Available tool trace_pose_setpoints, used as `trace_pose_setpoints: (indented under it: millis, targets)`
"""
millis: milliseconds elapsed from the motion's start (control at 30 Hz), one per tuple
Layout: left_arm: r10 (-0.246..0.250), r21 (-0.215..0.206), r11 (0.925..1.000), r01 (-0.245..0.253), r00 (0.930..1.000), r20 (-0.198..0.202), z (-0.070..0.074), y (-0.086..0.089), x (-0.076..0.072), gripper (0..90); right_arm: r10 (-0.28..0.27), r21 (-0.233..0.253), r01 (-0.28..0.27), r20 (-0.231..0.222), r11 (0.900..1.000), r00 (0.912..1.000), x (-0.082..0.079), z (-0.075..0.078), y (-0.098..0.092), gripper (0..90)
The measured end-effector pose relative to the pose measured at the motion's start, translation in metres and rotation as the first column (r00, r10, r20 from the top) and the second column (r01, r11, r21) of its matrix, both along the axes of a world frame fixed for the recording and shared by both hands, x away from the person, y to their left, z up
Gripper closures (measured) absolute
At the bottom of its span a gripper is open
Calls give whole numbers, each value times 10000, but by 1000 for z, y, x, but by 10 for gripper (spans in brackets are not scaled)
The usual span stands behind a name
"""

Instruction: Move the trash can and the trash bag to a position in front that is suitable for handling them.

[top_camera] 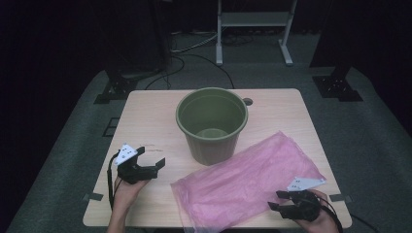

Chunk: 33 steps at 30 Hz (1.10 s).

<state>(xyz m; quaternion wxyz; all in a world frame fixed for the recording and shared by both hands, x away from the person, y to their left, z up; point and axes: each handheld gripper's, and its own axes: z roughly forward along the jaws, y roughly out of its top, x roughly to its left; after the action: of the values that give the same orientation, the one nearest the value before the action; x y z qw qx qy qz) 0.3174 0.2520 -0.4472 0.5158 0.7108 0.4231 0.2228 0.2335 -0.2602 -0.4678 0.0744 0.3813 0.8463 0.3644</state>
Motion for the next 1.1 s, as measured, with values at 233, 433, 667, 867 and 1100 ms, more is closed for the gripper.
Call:
trace_pose_setpoints:
  millis: [233,433,667,867,1100]
  targets:
    - [-131,-29,9999,131,9999,28,0,-1,0,0,1889,-45,-1889,514,9820,9806,35,16,22,288]
    - [-122,-86,9999,121,9999,-63,-4,0,2,0,3259,-936,-3203,524,9427,9439,64,15,41,225]
    - [-123,-152,9998,120,9998,-176,-7,3,3,0,3996,-1455,-3926,216,9081,9164,90,6,56,208]
    - [-178,-242,9996,172,9996,-235,-9,4,4,0,4306,-1865,-4214,96,8875,9025,94,0,63,227]
    - [-186,-242,9995,178,9992,-341,-13,4,5,0,4180,-2330,-4114,-225,8812,9082,95,4,72,244]
